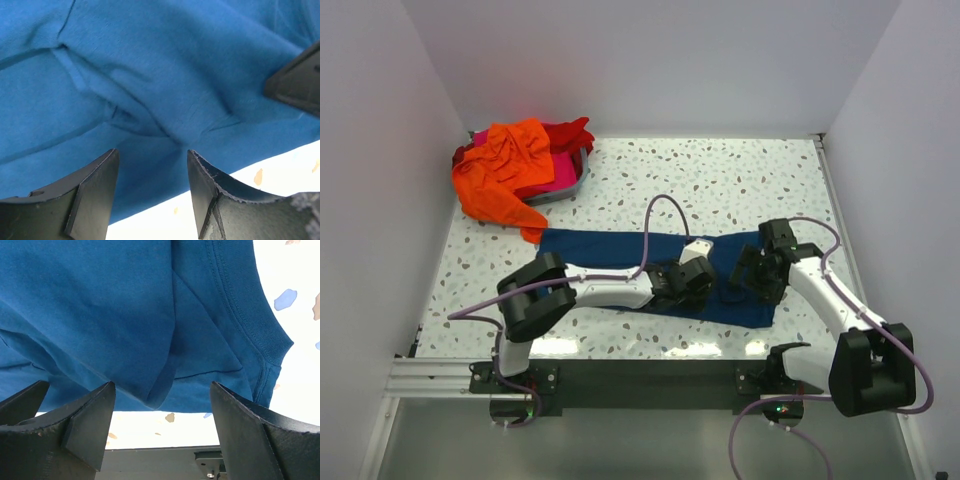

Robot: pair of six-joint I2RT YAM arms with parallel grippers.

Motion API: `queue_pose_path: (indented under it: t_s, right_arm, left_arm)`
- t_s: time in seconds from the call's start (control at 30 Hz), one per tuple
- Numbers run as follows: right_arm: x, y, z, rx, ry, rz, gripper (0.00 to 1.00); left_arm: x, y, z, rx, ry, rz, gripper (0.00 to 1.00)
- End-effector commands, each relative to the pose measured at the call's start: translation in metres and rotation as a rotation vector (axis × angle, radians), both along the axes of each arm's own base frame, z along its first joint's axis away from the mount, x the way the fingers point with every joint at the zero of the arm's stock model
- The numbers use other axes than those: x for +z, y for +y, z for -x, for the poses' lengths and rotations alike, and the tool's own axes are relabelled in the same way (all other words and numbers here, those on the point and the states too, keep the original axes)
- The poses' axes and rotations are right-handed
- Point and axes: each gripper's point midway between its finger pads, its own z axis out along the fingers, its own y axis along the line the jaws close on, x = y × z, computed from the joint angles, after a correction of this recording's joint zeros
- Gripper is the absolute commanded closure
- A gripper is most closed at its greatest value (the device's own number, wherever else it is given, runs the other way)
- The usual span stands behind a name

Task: Fold and stack the t-shirts
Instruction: Fold the tshirt

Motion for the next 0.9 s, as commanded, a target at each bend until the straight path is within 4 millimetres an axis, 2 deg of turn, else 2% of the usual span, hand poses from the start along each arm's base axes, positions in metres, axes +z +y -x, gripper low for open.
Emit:
queue_pose_path:
  t_s: [0.0, 0.13, 0.5, 0.8, 0.87]
  right_arm:
    - [0.003, -0.003, -0.006, -0.023, -0.048, 0.003, 0.21]
    - [0.001, -0.004, -0.005, -0.011, -0.048, 0.002, 0.21]
    - [-0.001, -0.003, -0.003, 0.005, -0.055, -0.007, 0.21]
    - [-0.003, -0.003, -0.001, 0.014, -0.054, -0.013, 0.21]
    - [-0.003, -0.003, -0.001, 0.015, -0.054, -0.012, 0.21]
  left_arm:
    - [0.017, -0.026, -0.007, 0.036, -0.004, 0.097, 0.39]
    - [0.011, -0.034, -0.008, 0.051, 0.009, 0.101, 0.39]
    - [0.021, -0.046, -0.012, 0.079, 0.008, 0.152, 0.46]
    - [0.011, -0.050, -0.013, 0.083, 0.021, 0.128, 0.55]
    - [0.004, -0.046, -0.013, 0.086, 0.027, 0.099, 0.55]
